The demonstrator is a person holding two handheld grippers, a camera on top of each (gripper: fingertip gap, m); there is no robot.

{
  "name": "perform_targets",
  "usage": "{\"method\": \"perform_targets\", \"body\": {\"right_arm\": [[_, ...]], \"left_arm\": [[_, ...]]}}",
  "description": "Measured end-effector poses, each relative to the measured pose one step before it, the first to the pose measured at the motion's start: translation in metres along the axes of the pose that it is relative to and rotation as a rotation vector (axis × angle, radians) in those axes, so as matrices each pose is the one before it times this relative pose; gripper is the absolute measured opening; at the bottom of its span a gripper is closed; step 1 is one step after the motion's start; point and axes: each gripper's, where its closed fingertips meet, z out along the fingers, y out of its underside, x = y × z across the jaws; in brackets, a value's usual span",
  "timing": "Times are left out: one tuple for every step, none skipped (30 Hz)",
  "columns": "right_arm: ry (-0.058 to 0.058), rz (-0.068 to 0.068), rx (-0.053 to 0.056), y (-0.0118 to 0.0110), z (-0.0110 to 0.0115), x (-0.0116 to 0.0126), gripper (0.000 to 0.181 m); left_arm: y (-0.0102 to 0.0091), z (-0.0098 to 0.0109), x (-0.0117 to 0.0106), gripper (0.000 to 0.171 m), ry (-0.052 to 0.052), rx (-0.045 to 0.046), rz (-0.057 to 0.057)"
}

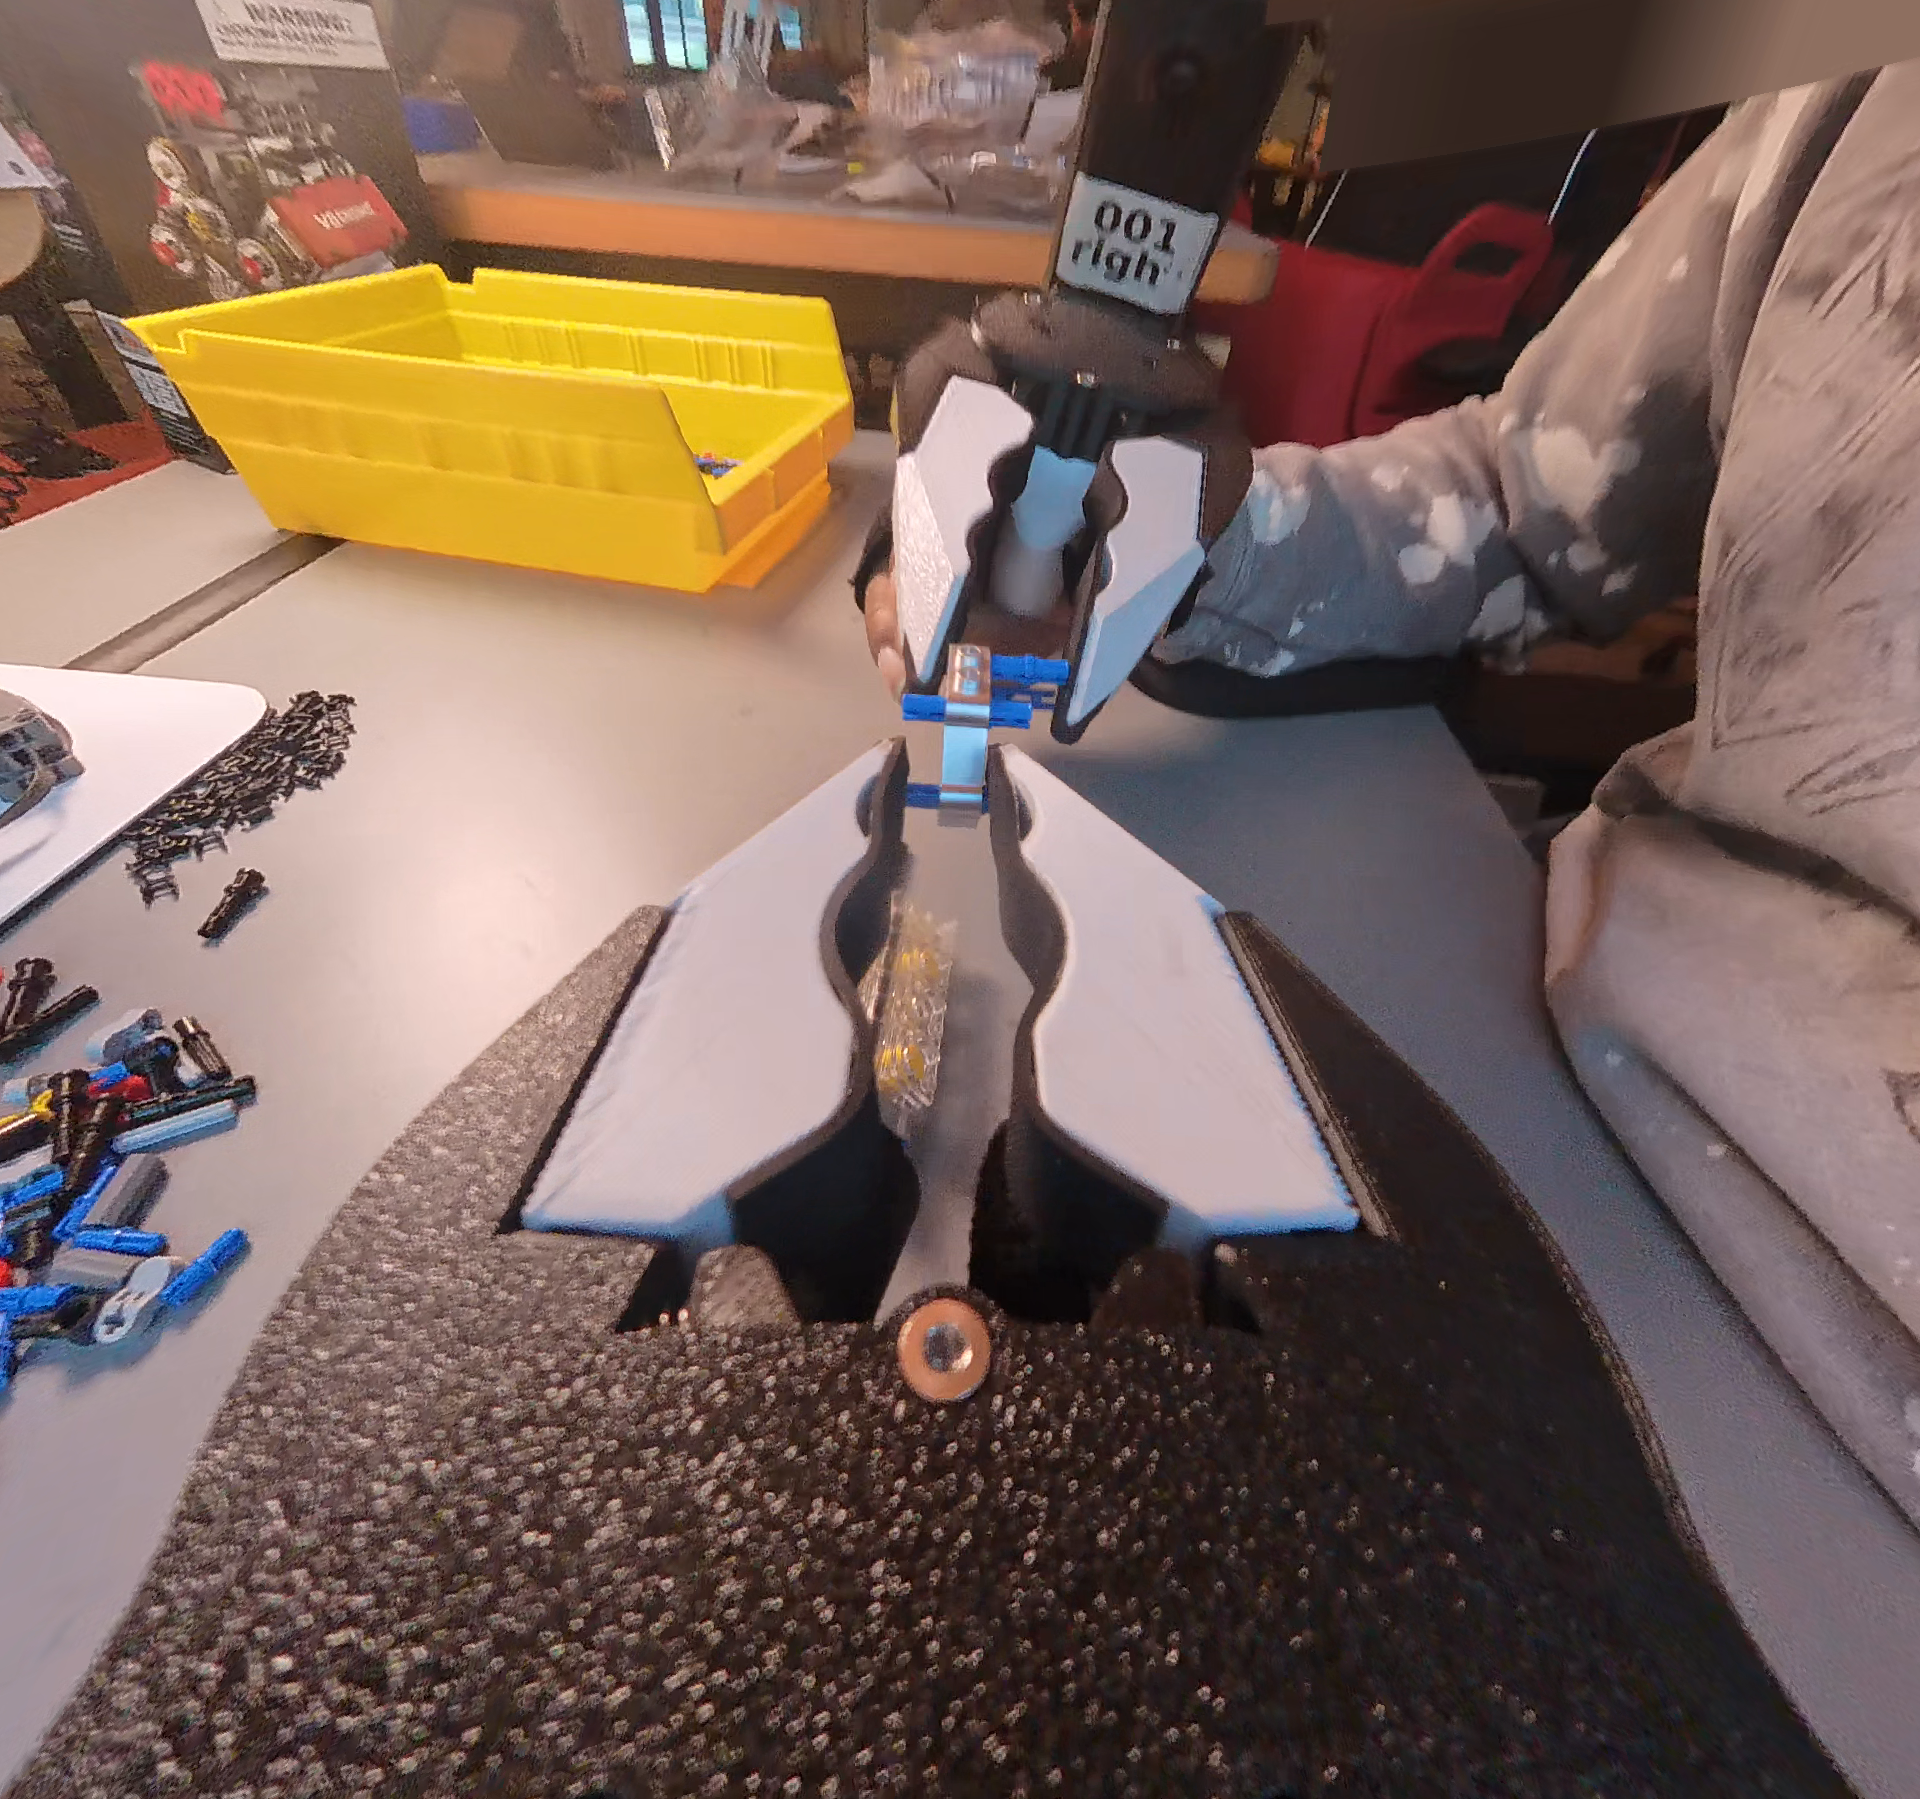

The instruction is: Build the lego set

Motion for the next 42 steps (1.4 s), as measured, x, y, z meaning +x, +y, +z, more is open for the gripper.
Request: {"method": "perform_targets", "body": {"right_arm": [[0.0005,-0.0105,-0.0065,0.00100,0.00092,-0.00105,0.022],[-0.0016,-0.0052,-0.0075,0.00109,0.00078,-0.00088,0.022],[-0.0012,-0.0067,-0.0079,0.00125,0.00038,-0.00052,0.022],[0.0016,-0.0052,-0.0021,0.00022,-0.00003,-0.00012,0.022],[0.0028,-0.0014,-0.0015,0.00016,-0.00005,0.00030,0.022],[0.0031,0.0007,0.0022,-0.00026,-0.00017,0.00071,0.022],[0.0007,0.0067,0.0068,-0.00091,-0.00033,0.00046,0.022],[0.0042,0.0122,0.0093,-0.00096,-0.00035,0.00130,0.022],[0.0129,0.0148,0.0072,-0.00049,-0.00043,0.00285,0.022],[0.0069,0.0136,0.0013,0.00063,-0.00028,0.00226,0.023],[0.0010,0.0145,0.0036,0.00028,-0.00028,0.00124,0.024],[-0.0069,0.0168,0.0063,-0.00013,-0.00019,-0.00003,0.024],[-0.0089,0.0168,0.0038,-0.00006,-0.00021,-0.00032,0.024],[-0.0052,0.0158,0.0029,0.00001,-0.00010,0.00033,0.024],[-0.0033,0.0172,0.0016,-0.00005,-0.00016,0.00065,0.024],[-0.0085,0.0155,-0.0001,0.00022,-0.00015,-0.00003,0.024],[-0.0072,0.0141,-0.0014,0.00063,-0.00006,0.00007,0.025],[-0.0080,0.0090,0.0010,0.00004,0.00001,-0.00052,0.025],[-0.0067,0.0046,-0.0006,-0.00009,-0.00005,-0.00072,0.024],[-0.0038,0.0013,0.0024,-0.00078,-0.00017,-0.00048,0.024],[-0.0089,0.0034,0.0035,-0.00078,-0.00036,-0.00113,0.024],[-0.0031,0.0108,0.0055,-0.00085,-0.00013,-0.00007,0.023],[0.0046,0.0030,-0.0046,0.00122,0.00053,0.00068,0.014],[-0.0033,0.0028,-0.0037,0.00228,0.00074,-0.00056,0.014],[-0.0086,0.0145,-0.0003,0.00153,0.00030,-0.00031,0.014],[-0.0020,0.0021,-0.0005,0.00106,0.00015,0.00043,0.014],[-0.0027,0.0037,-0.0039,0.00077,0.00014,0.00012,0.014],[-0.0001,0.0021,-0.0010,0.00028,0.00033,-0.00003,0.014],[0.0014,0.0005,0.0028,-0.00004,0.00050,-0.00018,0.014],[-0.0014,0.0033,0.0060,-0.00043,0.00039,-0.00045,0.014],[-0.0054,0.0042,0.0047,-0.00032,0.00008,-0.00052,0.013],[-0.0055,0.0060,0.0007,0.00019,0.00001,-0.00037,0.013],[-0.0038,0.0073,0.0000,0.00058,0.00003,0.00001,0.013],[-0.0010,0.0065,-0.0054,0.00183,0.00024,0.00057,0.013],[-0.0010,0.0057,-0.0067,0.00222,0.00006,0.00069,0.013],[-0.0023,0.0073,-0.0024,0.00138,-0.00008,0.00034,0.013],[-0.0050,0.0100,0.0033,-0.00002,-0.00041,-0.00004,0.013],[-0.0057,0.0072,0.0041,-0.00054,-0.00033,-0.00024,0.012],[-0.0076,0.0103,0.0056,-0.00051,0.00002,-0.00042,0.013],[-0.0061,0.0116,0.0048,-0.00037,0.00005,0.00006,0.013],[-0.0038,0.0066,-0.0010,0.00024,0.00043,0.00029,0.013],[-0.0043,0.0067,-0.0022,0.00035,0.00064,0.00023,0.013]], "left_arm": [[0.00448,0.00176,0.00023,0.013,-0.0067,-0.02874,0.0185],[0.00284,0.00135,0.00187,0.007,0.0047,-0.01877,0.0147],[0.00123,0.00105,0.00110,0.007,0.0006,-0.00865,0.0081],[0.00050,0.00066,-0.00010,0.007,-0.0054,-0.00492,0.0053],[-0.00023,0.00005,-0.00054,0.006,-0.0060,-0.00146,0.0041],[-0.00089,-0.00015,-0.00048,0.006,-0.0046,0.00329,0.0018],[-0.00141,-0.00025,-0.00038,0.006,-0.0051,0.00670,0.0018],[-0.00148,-0.00052,-0.00131,0.006,-0.0136,0.00750,0.0086],[-0.00095,-0.00041,-0.00188,0.006,-0.0189,0.00357,0.0161],[-0.00088,-0.00045,-0.00143,0.006,-0.0179,0.00097,0.0197],[-0.00045,-0.00006,-0.00073,0.006,-0.0132,-0.00172,0.0193],[0.00003,0.00011,0.00004,0.006,-0.0064,-0.00328,0.0140],[0.00011,0.00019,0.00012,0.006,-0.0049,-0.00221,0.0090],[-0.00018,0.00006,-0.00045,0.006,-0.0084,0.00001,0.0110],[-0.00039,-0.00008,-0.00023,0.006,-0.0078,-0.00028,0.0148],[-0.00016,-0.00017,0.00008,0.006,-0.0051,-0.00279,0.0131],[-0.00010,-0.00012,0.00016,0.006,-0.0030,-0.00297,0.0100],[-0.00023,-0.00022,0.00065,0.006,0.0012,-0.00056,0.0051],[-0.00045,-0.00006,0.00052,0.006,0.0005,0.00124,0.0025],[-0.00113,-0.00021,0.00068,0.006,-0.0002,0.00475,0.0035],[-0.00136,-0.00012,0.00049,0.006,-0.0006,0.00435,0.0010],[-0.00133,0.00012,0.00179,0.006,0.0091,0.00448,0.0025],[-0.00041,0.00054,0.00070,0.006,-0.0024,-0.00132,-0.0004],[0.00110,0.00021,0.00024,0.006,-0.0053,-0.00992,0.0121],[0.00137,0.00029,0.00008,0.006,-0.0049,-0.01148,0.0140],[0.00092,0.00025,-0.00012,0.006,-0.0028,-0.00875,0.0046],[0.00054,0.00008,0.00012,0.006,0.0029,-0.00345,-0.0048],[0.00034,-0.00033,0.00011,0.006,0.0091,0.00302,-0.0163],[0.00000,-0.00050,0.00024,0.006,0.0120,0.00632,-0.0195],[-0.00035,-0.00056,0.00052,0.006,0.0107,0.00679,-0.0132],[-0.00005,-0.00011,0.00049,0.006,0.0103,0.00344,-0.0137],[0.00020,0.00005,0.00046,0.006,0.0093,0.00421,-0.0158],[0.00102,0.00035,-0.00007,0.006,0.0059,0.00340,-0.0136],[0.00204,0.00061,-0.00022,0.006,0.0039,-0.00066,-0.0093],[0.00205,0.00072,-0.00017,0.006,0.0045,0.00054,-0.0088],[0.00086,0.00066,0.00000,0.006,0.0049,0.00666,-0.0098],[-0.00019,0.00040,0.00034,0.006,0.0060,0.00868,-0.0104],[-0.00049,0.00015,0.00050,0.006,0.0054,0.00711,-0.0081],[-0.00031,0.00001,0.00039,0.006,0.0019,0.00398,-0.0026],[0.00017,-0.00012,-0.00015,0.006,-0.0014,-0.00043,0.0018],[0.00039,-0.00043,-0.00037,0.006,-0.0007,-0.00400,0.0010],[0.00028,-0.00049,-0.00069,0.006,-0.0006,-0.00288,-0.0019]]}}
